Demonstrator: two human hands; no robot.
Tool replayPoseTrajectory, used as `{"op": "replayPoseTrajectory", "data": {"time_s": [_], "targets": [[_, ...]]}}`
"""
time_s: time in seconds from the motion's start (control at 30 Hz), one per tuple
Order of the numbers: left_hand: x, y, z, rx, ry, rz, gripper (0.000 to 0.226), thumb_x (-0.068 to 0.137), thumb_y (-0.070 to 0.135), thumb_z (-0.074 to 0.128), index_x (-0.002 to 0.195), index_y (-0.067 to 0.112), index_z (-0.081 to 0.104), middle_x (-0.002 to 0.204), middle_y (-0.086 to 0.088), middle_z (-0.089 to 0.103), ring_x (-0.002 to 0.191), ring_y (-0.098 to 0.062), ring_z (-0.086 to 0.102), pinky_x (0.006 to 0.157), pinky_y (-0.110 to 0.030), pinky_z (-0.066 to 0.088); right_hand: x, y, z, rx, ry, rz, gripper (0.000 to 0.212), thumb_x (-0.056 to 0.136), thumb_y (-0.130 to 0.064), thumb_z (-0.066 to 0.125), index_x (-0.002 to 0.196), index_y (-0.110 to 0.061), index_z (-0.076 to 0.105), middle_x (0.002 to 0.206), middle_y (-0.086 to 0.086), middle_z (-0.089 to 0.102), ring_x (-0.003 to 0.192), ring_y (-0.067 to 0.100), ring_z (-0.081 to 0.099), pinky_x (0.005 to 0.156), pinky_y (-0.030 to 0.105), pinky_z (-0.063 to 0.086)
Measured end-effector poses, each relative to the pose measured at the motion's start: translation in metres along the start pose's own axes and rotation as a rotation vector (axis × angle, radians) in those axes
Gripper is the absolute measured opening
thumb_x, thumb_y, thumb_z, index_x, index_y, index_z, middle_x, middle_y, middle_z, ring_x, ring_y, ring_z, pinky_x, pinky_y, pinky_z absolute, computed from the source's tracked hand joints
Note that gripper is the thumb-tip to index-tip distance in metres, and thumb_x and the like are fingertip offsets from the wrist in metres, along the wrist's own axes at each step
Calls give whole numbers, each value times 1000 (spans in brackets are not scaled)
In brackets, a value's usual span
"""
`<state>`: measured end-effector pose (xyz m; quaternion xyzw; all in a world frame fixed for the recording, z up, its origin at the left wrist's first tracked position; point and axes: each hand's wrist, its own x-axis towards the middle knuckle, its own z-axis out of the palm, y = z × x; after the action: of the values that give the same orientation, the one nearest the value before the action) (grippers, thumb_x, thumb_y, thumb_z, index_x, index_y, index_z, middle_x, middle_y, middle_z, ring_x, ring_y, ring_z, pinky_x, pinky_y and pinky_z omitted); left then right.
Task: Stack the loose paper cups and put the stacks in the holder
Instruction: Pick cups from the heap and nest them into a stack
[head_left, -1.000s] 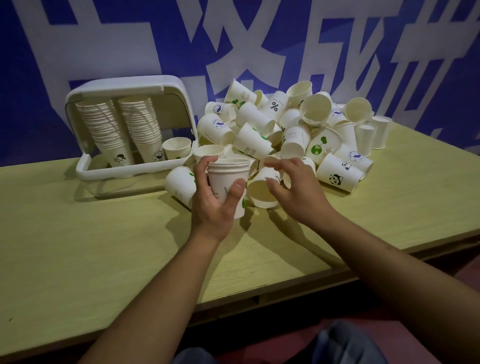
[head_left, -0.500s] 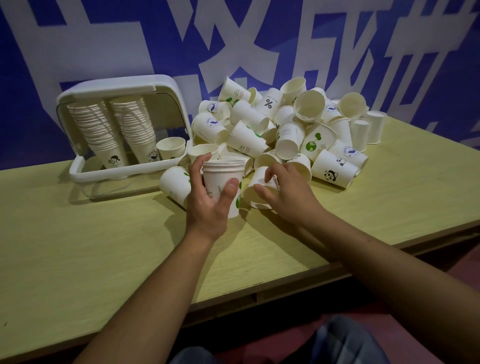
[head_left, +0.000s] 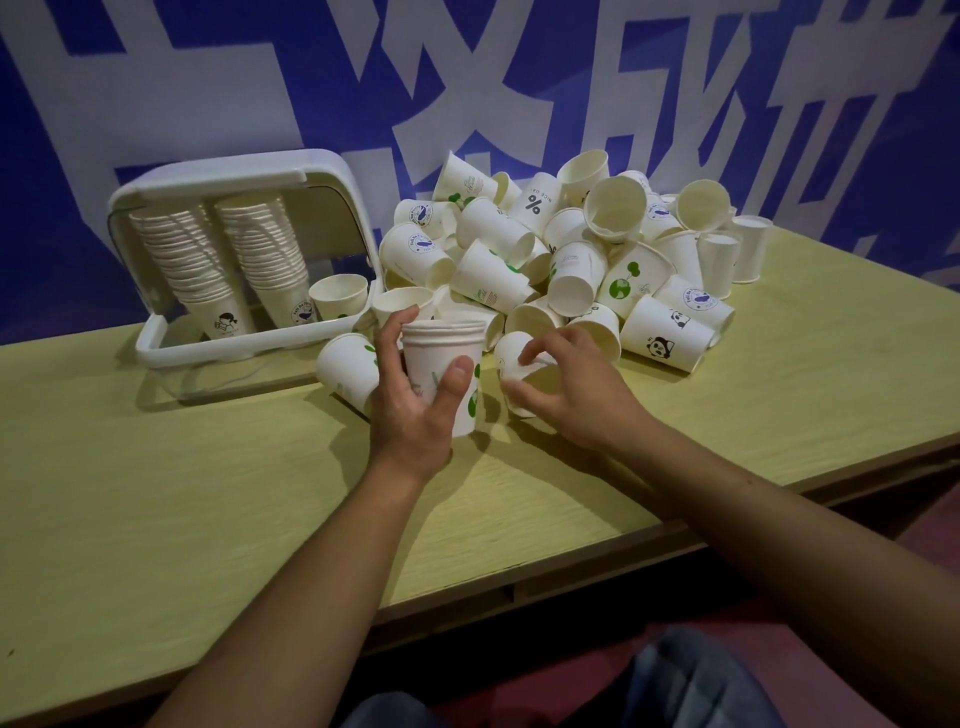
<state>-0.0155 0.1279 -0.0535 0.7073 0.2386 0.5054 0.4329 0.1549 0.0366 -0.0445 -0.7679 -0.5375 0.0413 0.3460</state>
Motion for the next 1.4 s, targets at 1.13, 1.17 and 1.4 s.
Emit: {"op": "replayPoseTrajectory", "data": {"time_s": [1.13,1.17,1.4], "targets": [[-2,21,-21,91,-296,161,56,89,74,46,141,68,24,140,30,50,125,-2,56,97,-28,53,-10,-48,-27,320,-38,-368,58,91,-63,36,137,-30,50,134,-11,51,121,2,49,91,19,46],[0,20,-30,110,-267,168,55,90,71,47,141,67,25,137,35,50,123,1,57,95,-26,53,-6,-51,-27,335,-30,-350,57,92,-63,34,136,-32,51,134,-13,52,117,1,51,92,25,47],[1,-9,-100,135,-7,107,59,86,70,55,140,63,33,142,4,55,123,-15,60,95,-47,56,41,-64,8,184,51,-117,40,95,-41,59,133,-28,55,129,-4,58,105,12,59,84,31,47]]}}
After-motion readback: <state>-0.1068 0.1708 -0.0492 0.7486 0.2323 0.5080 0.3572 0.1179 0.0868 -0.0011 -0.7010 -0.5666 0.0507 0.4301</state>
